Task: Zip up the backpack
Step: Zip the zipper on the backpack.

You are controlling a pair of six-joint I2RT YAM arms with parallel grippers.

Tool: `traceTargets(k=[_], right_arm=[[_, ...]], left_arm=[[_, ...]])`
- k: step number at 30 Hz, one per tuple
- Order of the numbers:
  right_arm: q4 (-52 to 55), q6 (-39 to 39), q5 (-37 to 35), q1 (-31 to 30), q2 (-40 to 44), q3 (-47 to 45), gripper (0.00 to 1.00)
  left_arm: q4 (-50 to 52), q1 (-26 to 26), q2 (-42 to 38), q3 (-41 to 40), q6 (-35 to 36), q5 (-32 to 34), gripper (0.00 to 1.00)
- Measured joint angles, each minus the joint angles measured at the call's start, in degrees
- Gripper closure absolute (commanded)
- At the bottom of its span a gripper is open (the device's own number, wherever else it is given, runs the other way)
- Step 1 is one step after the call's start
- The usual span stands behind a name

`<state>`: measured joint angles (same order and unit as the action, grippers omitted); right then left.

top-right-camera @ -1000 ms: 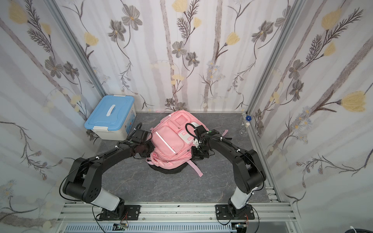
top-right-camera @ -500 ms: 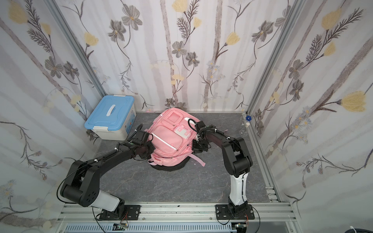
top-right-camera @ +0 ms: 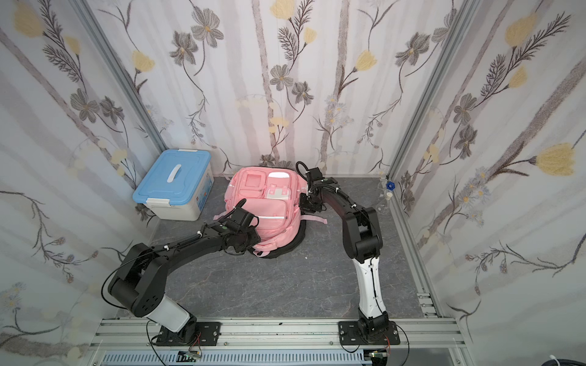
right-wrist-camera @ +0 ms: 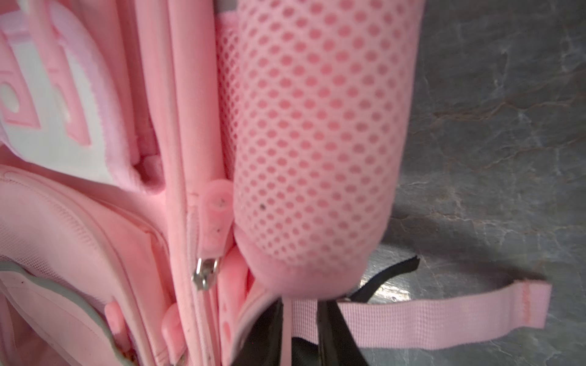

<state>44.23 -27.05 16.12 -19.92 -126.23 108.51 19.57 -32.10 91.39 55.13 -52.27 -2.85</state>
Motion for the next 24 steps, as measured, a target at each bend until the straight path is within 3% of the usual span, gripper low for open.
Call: traceTargets(k=[4,15,18,24], right_arm=[[0.2,2.1,0.0,-0.1,5.3,-4.2,0.55],[-2.3,4.7,5.0,-3.1,20.3,-19.5,0.56],[-3.7,4.9,7.1,-3.3,22.4,-22.8,0.57],[-8.8,2.6,12.5,-3.5,23.6,-28.7,0.59]], left_arm=[[2.1,0.3,-2.3,0.0,0.0,0.9,0.10],[2.8,9.2,-4.7,-1.9,1.6,0.0,0.13],[2.7,11.8,-4.3,-1.6,2.6,-0.1,0.23],[1.0,14.9,-3.0,-1.0,3.8,-2.5,0.65]])
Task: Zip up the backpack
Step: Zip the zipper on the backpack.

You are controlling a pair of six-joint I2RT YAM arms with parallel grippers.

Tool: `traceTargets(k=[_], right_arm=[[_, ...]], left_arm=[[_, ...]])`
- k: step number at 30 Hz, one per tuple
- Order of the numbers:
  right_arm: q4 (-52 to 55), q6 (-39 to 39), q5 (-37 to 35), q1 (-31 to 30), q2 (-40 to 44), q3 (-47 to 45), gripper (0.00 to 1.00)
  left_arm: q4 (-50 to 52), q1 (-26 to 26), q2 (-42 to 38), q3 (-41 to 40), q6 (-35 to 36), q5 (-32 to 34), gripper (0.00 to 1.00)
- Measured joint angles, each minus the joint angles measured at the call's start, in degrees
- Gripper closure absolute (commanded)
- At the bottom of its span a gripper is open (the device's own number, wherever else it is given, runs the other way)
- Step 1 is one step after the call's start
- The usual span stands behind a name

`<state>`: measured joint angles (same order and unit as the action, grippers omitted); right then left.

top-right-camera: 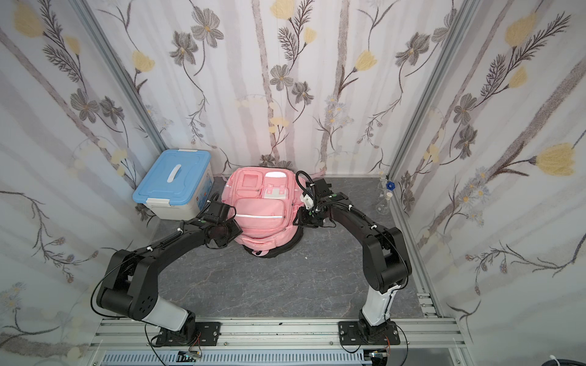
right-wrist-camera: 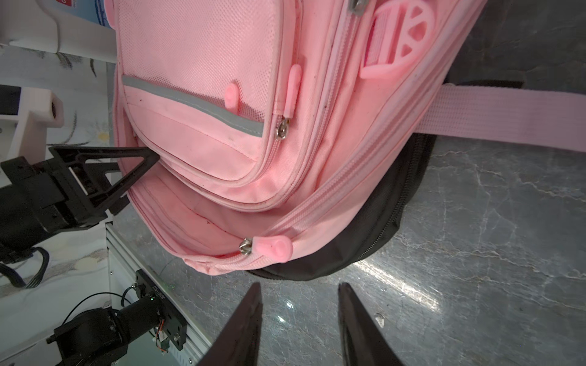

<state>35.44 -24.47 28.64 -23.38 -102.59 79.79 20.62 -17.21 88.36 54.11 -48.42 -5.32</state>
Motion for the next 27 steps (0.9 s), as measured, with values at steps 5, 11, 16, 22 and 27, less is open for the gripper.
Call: traceTargets(k=[5,11,16,22,27], right_arm=[[-6.1,-3.7,3.1,-0.3,0.3,-4.5,0.59],[-12.0,-7.2,4.8,-0.6,-0.3,-5.3,0.59],[-13.9,-8.3,4.8,-0.9,-1.2,-5.5,0.61],[-14.6,-8.7,4.8,-1.1,-2.2,-5.5,0.63],[-15.4,-9.2,4.9,-1.4,-2.4,-5.7,0.65]], left_arm=[[-2.3,0.7,0.0,-0.7,0.0,-1.6,0.97],[-2.4,0.9,0.3,-1.1,0.4,-2.4,1.00],[-2.4,0.9,0.2,-1.2,0.4,-2.4,1.00],[-2.4,0.9,0.2,-1.2,0.4,-2.4,1.00],[-2.4,0.9,0.2,-1.2,0.4,-2.5,1.00]])
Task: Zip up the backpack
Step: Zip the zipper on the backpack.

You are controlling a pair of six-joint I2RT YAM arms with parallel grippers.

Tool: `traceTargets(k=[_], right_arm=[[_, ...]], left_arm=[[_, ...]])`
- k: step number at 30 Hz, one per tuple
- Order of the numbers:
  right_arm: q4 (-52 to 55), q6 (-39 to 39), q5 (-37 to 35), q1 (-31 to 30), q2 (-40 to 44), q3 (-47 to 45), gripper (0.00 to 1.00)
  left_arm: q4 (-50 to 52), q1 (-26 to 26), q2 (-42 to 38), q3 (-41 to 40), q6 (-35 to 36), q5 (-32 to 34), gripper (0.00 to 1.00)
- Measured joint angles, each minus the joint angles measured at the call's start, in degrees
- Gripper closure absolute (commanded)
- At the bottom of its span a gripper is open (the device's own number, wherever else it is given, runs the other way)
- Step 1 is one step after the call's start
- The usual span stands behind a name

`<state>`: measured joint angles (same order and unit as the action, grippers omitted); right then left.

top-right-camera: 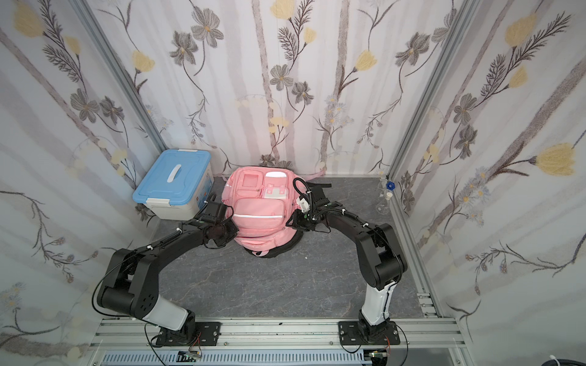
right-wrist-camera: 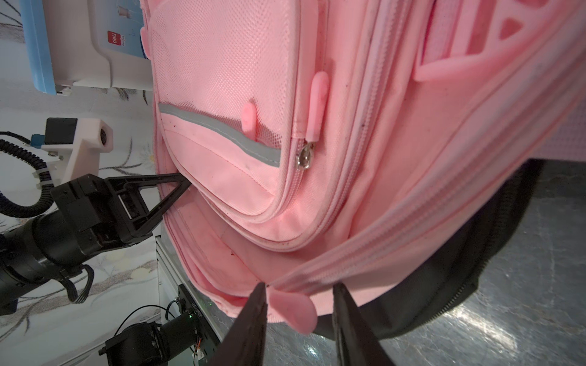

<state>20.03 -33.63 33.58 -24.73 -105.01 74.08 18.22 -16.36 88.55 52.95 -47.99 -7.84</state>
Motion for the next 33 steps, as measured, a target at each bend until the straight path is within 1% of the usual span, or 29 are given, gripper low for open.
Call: traceTargets(k=[7,15,20,24,30,31,32,33], right_arm=[[-0.7,-0.6,1.1,-0.1,-0.2,0.0,0.66],[-1.5,-1.0,1.2,-0.6,-0.3,0.0,0.71],[-1.6,-1.0,1.4,-0.8,-0.3,0.0,0.78],[-1.4,-0.9,1.4,-0.7,-0.2,0.0,0.79],[-0.7,0.2,1.4,-0.7,0.0,0.4,0.77],[-0.5,0.4,1.4,-0.7,0.0,0.5,0.76],[-0.2,0.5,1.3,-0.7,0.0,0.5,0.75],[0.0,0.5,1.3,-0.7,0.1,0.5,0.75]], left_arm=[[0.0,-0.3,0.3,0.0,0.0,0.1,1.00],[-0.1,-0.9,1.3,0.0,0.0,0.1,1.00],[-0.2,-1.1,1.4,0.0,0.0,0.0,1.00],[-0.3,-1.2,1.4,0.0,0.0,0.0,1.00],[-0.3,-1.2,1.2,0.0,0.0,0.1,1.00],[-0.2,-1.2,1.1,0.0,0.0,0.1,0.93],[-0.1,-1.2,1.0,0.1,0.0,0.2,0.78],[0.0,-1.2,1.0,0.1,0.0,0.2,0.76]])
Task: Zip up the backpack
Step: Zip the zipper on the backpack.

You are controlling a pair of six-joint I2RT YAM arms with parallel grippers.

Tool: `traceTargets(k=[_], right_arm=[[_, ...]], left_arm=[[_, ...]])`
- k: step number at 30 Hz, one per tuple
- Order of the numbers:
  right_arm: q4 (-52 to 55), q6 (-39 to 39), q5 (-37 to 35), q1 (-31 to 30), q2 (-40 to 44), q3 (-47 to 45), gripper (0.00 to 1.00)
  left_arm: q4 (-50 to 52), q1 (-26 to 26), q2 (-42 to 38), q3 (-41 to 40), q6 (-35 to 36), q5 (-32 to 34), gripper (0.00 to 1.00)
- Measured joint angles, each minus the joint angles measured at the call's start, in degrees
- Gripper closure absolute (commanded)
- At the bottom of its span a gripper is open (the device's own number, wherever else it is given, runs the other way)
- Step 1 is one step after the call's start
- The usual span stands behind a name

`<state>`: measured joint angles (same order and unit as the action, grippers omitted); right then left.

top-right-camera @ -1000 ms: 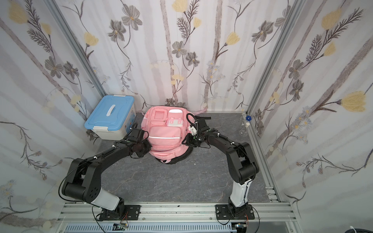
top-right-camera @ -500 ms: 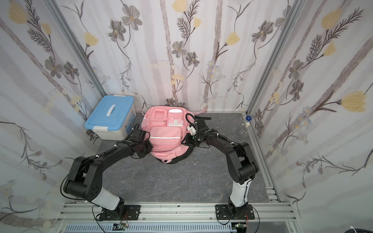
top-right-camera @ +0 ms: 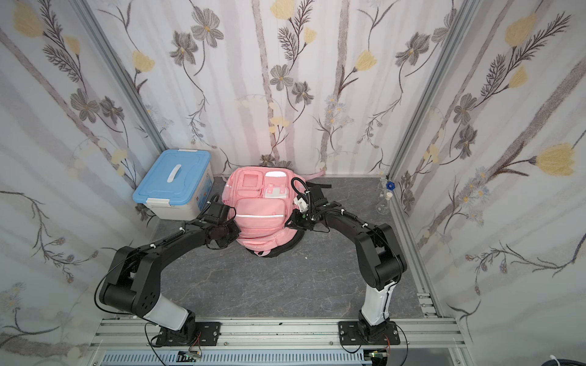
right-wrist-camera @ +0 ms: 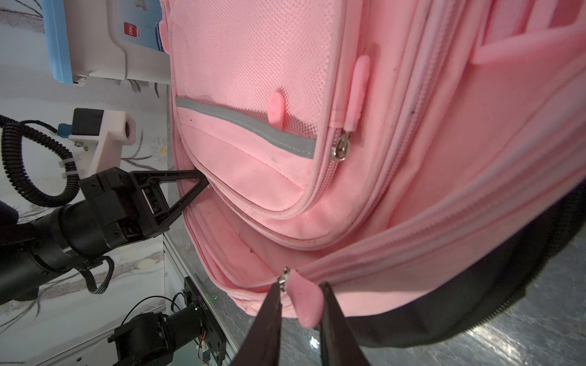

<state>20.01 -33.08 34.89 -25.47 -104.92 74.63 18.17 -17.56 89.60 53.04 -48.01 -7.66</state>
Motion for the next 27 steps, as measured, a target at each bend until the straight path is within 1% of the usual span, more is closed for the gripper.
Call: traceTargets(k=[1,2,4,5,6,7,9,11,13,19,20,21,22,25,27], right_arm=[[0.4,0.2,0.0,0.0,0.0,0.2,0.74],[0.7,0.3,-0.1,0.0,0.0,0.4,0.73],[1.1,0.6,-0.3,0.0,0.1,0.6,0.71],[1.3,1.1,-0.6,0.0,0.1,0.7,0.69],[1.4,1.1,-0.7,0.1,0.1,0.7,0.68],[1.6,1.1,-0.9,0.1,0.1,0.7,0.68],[1.6,1.1,-1.1,0.1,0.1,0.7,0.68],[1.5,1.0,-1.5,0.2,0.1,0.6,0.68],[1.4,1.0,-2.1,0.2,0.1,0.6,0.68],[0.5,0.9,-3.8,0.4,0.2,-0.1,0.69],[0.4,0.8,-4.1,0.5,0.2,-0.2,0.68],[0.2,0.7,-4.5,0.5,0.2,-0.3,0.68],[-0.1,0.5,-4.7,0.7,0.2,-0.3,0.68],[-1.0,-0.2,-5.2,0.8,0.2,-0.7,0.63],[-1.4,-0.4,-5.3,1.0,0.6,-1.0,0.59]], left_arm=[[0.3,0.0,0.0,0.1,0.0,0.2,0.74],[1.1,0.0,0.0,0.2,0.0,0.4,0.69],[1.7,0.0,0.5,0.6,-0.2,0.3,0.55],[1.9,-0.1,0.8,0.9,-0.1,0.3,0.50],[2.3,-0.1,0.9,1.0,-0.2,0.3,0.48],[2.6,-0.1,1.2,1.2,-0.2,0.3,0.48],[2.6,-0.1,1.4,1.5,-0.2,0.3,0.52],[2.4,0.1,1.5,1.5,-0.2,0.0,0.64],[1.6,0.3,1.9,1.5,-0.2,-0.2,0.74],[-0.5,0.5,2.8,1.3,-0.2,-1.3,0.98],[-0.8,0.5,2.8,1.3,-0.2,-1.4,0.99],[-0.8,0.5,2.8,1.3,-0.2,-1.4,0.97],[-0.8,0.6,2.8,1.3,-0.2,-1.4,0.89],[-0.2,0.6,2.4,1.3,0.0,-1.0,0.33],[1.5,0.7,1.7,1.2,-0.1,-0.2,0.17]])
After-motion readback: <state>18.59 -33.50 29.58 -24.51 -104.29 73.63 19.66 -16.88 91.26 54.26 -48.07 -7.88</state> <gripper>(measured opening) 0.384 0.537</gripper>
